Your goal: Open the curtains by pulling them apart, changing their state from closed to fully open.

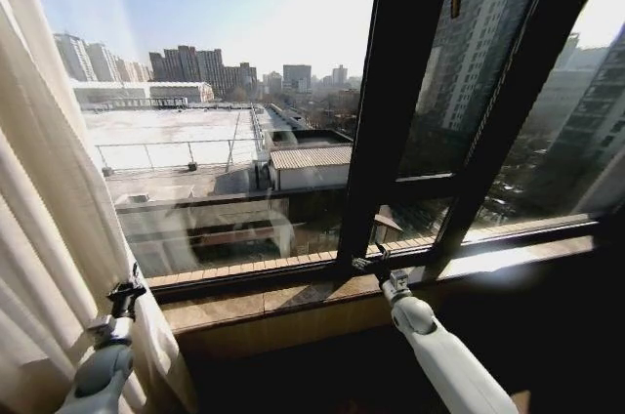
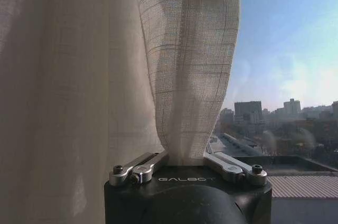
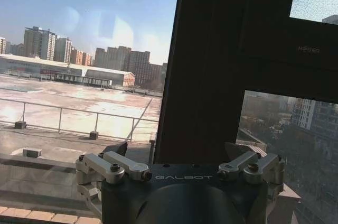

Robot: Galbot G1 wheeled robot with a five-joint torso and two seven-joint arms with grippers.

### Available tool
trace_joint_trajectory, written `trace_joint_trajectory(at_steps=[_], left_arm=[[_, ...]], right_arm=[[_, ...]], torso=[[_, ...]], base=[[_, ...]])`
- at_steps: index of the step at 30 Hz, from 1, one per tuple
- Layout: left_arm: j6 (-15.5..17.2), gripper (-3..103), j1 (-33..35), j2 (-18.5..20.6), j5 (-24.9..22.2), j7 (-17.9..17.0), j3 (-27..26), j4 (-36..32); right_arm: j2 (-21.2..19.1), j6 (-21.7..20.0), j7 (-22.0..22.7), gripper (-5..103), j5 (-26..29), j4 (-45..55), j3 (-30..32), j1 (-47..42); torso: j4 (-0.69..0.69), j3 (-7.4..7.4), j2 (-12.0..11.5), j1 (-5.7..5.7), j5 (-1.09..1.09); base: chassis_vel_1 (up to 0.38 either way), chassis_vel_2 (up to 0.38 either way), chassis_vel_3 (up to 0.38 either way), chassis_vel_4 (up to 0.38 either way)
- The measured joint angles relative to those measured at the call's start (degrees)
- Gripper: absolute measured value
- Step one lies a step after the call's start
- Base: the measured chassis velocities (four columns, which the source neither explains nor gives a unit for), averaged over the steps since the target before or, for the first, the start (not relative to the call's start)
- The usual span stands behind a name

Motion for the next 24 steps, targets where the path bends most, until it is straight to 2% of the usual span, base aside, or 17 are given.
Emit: trace_joint_trajectory(at_steps=[6,15,24], left_arm=[[0.01,0,0.04,0.28,0.01,0.0,-0.11,0.23],[-0.09,0,-0.19,0.67,-0.26,0.1,-0.3,0.9],[-0.33,0,-0.54,0.97,-0.52,0.24,-0.38,1.7]], right_arm=[[0.02,0.0,0.0,100,0.0,0.0,-0.01,0.0],[0.02,0.0,0.0,100,0.0,0.0,-0.01,0.0],[0.02,0.0,0.0,100,0.0,0.0,-0.01,0.0]], torso=[[0.03,-0.01,0.0,-0.01,-0.05],[0.02,0.0,0.0,0.0,0.0],[0.03,-0.01,0.0,-0.01,-0.04]], base=[[0.0,0.0,0.0,0.0],[0.0,0.0,0.0,0.0],[0.1,0.082,-0.092,-0.096]])
